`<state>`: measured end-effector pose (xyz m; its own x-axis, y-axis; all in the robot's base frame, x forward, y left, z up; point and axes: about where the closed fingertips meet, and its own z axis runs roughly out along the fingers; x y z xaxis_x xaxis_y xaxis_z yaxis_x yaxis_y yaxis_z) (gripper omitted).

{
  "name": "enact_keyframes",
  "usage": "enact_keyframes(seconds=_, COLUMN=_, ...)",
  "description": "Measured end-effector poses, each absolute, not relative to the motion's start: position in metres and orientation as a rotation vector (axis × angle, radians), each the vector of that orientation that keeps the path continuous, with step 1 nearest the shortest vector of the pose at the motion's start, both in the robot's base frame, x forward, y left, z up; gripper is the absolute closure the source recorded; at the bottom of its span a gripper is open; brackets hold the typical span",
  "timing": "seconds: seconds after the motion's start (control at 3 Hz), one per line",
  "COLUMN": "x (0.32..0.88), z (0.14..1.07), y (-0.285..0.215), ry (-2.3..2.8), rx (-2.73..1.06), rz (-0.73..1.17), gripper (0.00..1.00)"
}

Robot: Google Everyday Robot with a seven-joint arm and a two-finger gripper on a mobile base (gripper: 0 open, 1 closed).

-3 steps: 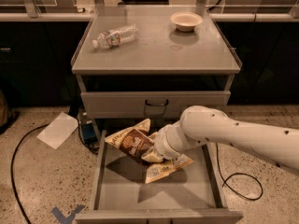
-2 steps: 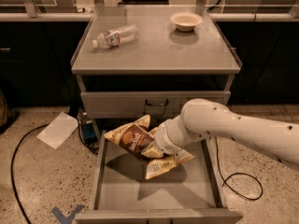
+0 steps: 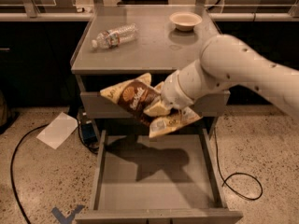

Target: Pick brown chip bag from middle drawer and place on counter

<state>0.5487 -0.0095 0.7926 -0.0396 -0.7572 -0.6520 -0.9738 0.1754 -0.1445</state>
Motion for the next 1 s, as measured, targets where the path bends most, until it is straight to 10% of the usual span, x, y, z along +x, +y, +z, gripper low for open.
enact_keyframes(seconds=1.0, x=0.577, z=0.861, y=-0.015, ry=1.798, rx=-1.619, rz=0.388, gripper=1.0)
